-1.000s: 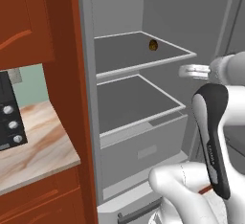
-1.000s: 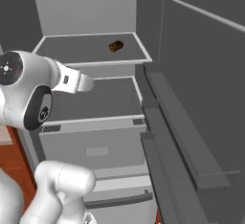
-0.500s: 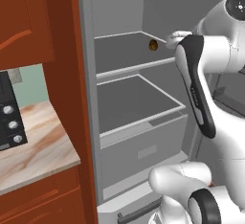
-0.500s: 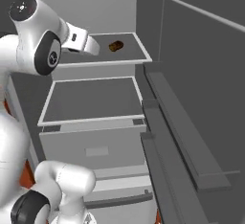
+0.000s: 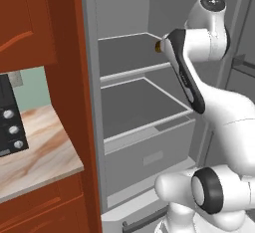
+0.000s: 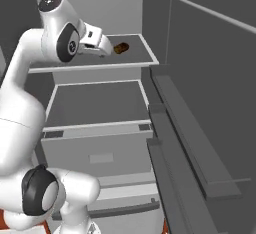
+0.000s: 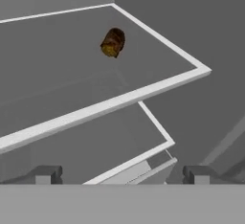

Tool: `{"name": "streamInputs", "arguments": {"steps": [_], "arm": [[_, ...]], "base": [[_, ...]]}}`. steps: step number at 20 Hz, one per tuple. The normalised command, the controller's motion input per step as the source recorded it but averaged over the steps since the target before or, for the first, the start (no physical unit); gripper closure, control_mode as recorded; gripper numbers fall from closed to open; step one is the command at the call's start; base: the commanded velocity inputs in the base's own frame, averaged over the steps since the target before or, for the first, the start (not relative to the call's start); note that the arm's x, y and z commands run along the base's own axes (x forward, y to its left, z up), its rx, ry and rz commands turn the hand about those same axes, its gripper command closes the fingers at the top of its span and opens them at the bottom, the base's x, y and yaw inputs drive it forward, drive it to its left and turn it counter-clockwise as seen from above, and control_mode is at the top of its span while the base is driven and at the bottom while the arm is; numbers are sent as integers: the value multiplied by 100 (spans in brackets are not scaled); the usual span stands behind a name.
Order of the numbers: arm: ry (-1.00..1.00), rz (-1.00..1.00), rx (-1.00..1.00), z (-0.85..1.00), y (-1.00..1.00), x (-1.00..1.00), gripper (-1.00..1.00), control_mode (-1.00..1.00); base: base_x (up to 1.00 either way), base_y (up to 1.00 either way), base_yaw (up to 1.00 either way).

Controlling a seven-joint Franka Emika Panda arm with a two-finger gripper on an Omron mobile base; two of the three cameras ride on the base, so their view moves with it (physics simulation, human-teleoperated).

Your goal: Gather the sweet potato and avocado from the fridge and place them on a tray on the dining counter. Then gather the steak and fish from the fridge and place them on the other tray.

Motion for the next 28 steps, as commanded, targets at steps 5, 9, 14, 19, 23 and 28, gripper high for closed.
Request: {"name": "streamInputs", "arguments": {"steps": [5,9,14,19,23,28], "arm": [[5,0,-3,-28,0,76,-100,-100],[6,0,-1,-19,0,73,-100,-100],[5,0,0,-11,0,69,-100,-100],[4,0,-1,-11,-2,63,-100,-100],[2,-3,-3,-19,-14,32,-100,-100],[6,-5,0,-10,-15,42,-100,-100]], "base": [[0,0,0],[0,0,0],[0,0,0],[0,0,0],[0,0,0],[0,0,0]]}}
